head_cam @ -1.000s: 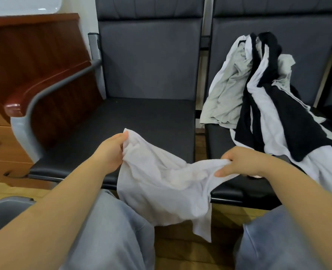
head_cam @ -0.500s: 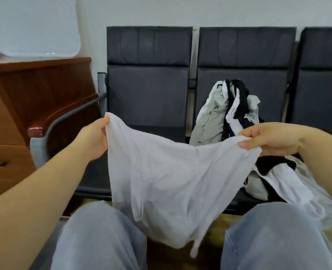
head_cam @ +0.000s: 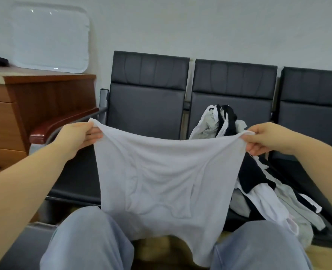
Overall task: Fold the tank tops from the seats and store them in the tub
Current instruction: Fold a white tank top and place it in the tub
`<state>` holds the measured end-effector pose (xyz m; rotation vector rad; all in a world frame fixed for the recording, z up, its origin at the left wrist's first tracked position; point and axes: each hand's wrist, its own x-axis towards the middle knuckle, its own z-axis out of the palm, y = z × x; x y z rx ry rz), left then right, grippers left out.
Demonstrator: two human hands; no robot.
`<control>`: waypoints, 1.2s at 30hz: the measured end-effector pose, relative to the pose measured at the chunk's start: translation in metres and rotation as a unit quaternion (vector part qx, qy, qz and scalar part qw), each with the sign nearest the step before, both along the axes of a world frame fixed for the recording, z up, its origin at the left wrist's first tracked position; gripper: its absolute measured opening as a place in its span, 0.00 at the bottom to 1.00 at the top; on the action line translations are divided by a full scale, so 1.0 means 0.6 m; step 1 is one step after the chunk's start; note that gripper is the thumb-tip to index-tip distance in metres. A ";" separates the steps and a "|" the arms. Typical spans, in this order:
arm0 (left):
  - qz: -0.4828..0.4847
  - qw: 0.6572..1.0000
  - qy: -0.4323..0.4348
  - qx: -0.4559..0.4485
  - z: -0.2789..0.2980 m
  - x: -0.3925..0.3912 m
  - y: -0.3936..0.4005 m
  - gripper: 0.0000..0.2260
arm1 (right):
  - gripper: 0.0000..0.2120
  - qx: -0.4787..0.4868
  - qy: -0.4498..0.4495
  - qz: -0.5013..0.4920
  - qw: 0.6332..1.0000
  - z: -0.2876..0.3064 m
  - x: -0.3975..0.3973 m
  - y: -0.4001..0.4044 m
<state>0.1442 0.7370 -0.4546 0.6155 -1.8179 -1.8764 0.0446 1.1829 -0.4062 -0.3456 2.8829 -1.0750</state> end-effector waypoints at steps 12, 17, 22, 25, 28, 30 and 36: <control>-0.034 0.994 0.047 0.098 -0.020 0.010 -0.011 0.09 | 0.12 -0.415 -0.068 -0.005 0.907 -0.079 -0.012 -0.007; -0.069 0.994 0.018 0.088 -0.040 0.008 -0.031 0.15 | 0.07 -0.497 -0.110 -0.011 0.861 -0.109 -0.024 -0.016; -0.015 0.971 0.094 0.220 -0.017 -0.011 -0.044 0.11 | 0.16 -0.661 -0.172 0.052 0.729 -0.107 -0.049 -0.033; -0.002 0.964 0.125 0.235 -0.005 -0.038 -0.062 0.14 | 0.09 -0.680 -0.161 0.052 0.714 -0.098 -0.076 -0.070; 0.023 0.969 0.126 0.213 -0.010 -0.074 -0.100 0.15 | 0.08 -0.651 -0.147 0.031 0.744 -0.103 -0.121 -0.111; 0.043 0.971 0.126 0.199 -0.016 -0.096 -0.133 0.16 | 0.09 -0.636 -0.149 0.014 0.757 -0.109 -0.159 -0.140; 0.068 0.983 0.082 0.151 -0.031 -0.169 -0.210 0.20 | 0.09 -0.592 -0.145 -0.011 0.792 -0.126 -0.258 -0.226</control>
